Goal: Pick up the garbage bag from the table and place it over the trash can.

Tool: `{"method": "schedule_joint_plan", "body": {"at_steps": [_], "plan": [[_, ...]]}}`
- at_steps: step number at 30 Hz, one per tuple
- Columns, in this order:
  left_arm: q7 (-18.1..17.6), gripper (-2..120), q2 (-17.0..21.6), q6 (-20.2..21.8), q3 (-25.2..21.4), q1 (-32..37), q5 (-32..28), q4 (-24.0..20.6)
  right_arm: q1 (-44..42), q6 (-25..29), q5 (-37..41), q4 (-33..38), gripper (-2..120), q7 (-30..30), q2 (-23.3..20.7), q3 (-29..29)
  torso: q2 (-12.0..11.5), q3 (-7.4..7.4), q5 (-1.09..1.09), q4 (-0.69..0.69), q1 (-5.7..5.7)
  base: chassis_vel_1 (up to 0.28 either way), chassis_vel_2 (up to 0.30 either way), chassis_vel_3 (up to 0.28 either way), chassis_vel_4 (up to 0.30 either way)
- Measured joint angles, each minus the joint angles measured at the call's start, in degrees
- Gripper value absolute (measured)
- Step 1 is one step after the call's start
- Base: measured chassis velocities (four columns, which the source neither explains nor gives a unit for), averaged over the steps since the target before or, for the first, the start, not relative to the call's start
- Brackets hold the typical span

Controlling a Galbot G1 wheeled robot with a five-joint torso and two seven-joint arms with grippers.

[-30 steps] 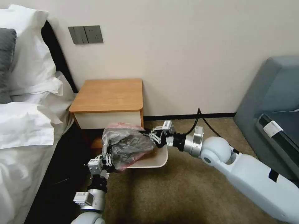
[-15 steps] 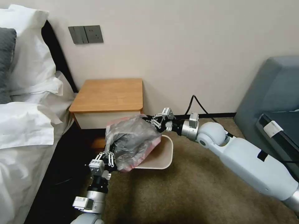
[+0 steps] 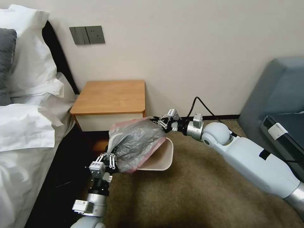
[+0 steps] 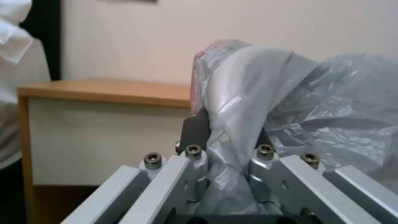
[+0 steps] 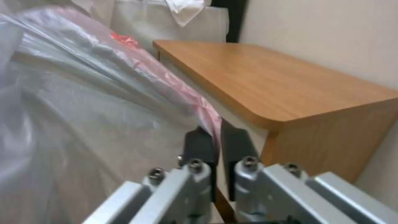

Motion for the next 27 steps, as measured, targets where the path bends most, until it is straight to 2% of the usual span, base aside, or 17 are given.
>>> {"method": "schedule_joint_plan", "body": {"at_steps": [3,4,6,8,12,15,16,19,20,21,22,25,26,27], "plan": [[-1.06,7,-0.05,1.49,-0.02,-0.29,-0.35,0.81,-1.55,-0.51,1.49,3.97,22,0.17,-2.32,1.25,0.00,0.00,-0.01,-0.01,0.00,0.000,0.000,0.000,0.000],[-1.06,7,-0.05,1.49,-0.02,-0.29,-0.35,0.81,-1.55,-0.51,1.49,3.97,22,0.17,-2.32,1.25,0.00,0.00,-0.01,-0.01,0.00,0.000,0.000,0.000,0.000],[-1.34,7,-0.08,2.01,-0.01,-0.51,-0.38,1.25,-2.66,-0.55,1.88,6.31,30,0.02,-3.78,2.36,0.00,0.00,-0.01,-0.01,0.00,0.000,0.000,0.000,0.000],[-1.79,7,-0.11,2.70,-0.01,-0.71,-0.55,1.71,-4.27,-0.55,2.25,8.87,42,-0.30,-5.39,4.12,0.00,0.00,0.00,-0.01,0.00,0.000,0.000,0.000,0.000],[-2.11,7,-0.12,3.18,0.01,-0.80,-0.87,2.12,-5.96,-0.54,2.77,11.03,51,-0.48,-6.46,6.32,0.00,0.00,-0.01,-0.02,0.00,0.000,0.000,0.000,0.000],[-2.71,7,-0.27,3.69,-0.06,-1.03,-1.42,2.71,-10.63,-0.33,3.30,15.71,65,-0.32,-7.82,12.20,0.00,0.00,-0.01,-0.01,0.00,0.000,0.000,0.000,0.000],[-2.71,7,-0.27,3.69,-0.06,-1.03,-1.42,2.71,-10.63,-0.33,3.30,15.71,65,-0.32,-7.82,12.20,0.00,0.00,-0.01,-0.01,0.00,0.000,0.000,0.000,0.000],[-3.33,7,-0.66,4.22,-0.06,-1.25,-1.91,2.65,-15.28,-0.17,4.00,19.83,80,2.38,-8.25,16.07,0.00,0.00,-0.01,0.00,0.00,0.000,0.000,0.000,0.000],[-3.33,7,-0.66,4.22,-0.06,-1.25,-1.91,2.65,-15.28,-0.17,4.00,19.83,80,2.38,-8.25,16.07,0.00,0.00,-0.01,0.00,0.00,0.000,0.000,0.000,0.000],[-3.83,7,-0.94,4.55,-0.11,-1.40,-2.13,2.44,-17.84,-0.73,5.49,22.25,86,5.66,-8.28,17.07,0.00,0.00,-0.01,-0.01,0.00,0.000,0.000,0.000,0.000],[-3.83,7,-0.94,4.55,-0.11,-1.40,-2.13,2.44,-17.84,-0.73,5.49,22.25,86,5.66,-8.28,17.07,0.00,0.00,-0.01,-0.01,0.00,0.000,0.000,0.000,0.000],[-5.43,7,-1.65,5.92,-0.23,-1.58,-3.78,1.54,-24.86,-5.20,13.71,30.86,98,22.48,-7.20,17.52,0.00,-0.01,0.00,-0.02,0.00,0.000,0.000,0.000,0.000],[-5.43,7,-1.65,5.92,-0.23,-1.58,-3.78,1.54,-24.86,-5.20,13.71,30.86,98,22.48,-7.20,17.52,0.00,-0.01,0.00,-0.02,0.00,0.000,0.000,0.000,0.000],[-6.26,7,-1.96,6.57,-0.25,-1.63,-4.64,1.09,-26.46,-8.51,17.81,35.25,100,32.33,-5.55,16.63,0.00,0.00,-0.01,-0.02,0.00,0.000,0.000,0.000,0.000]]}}
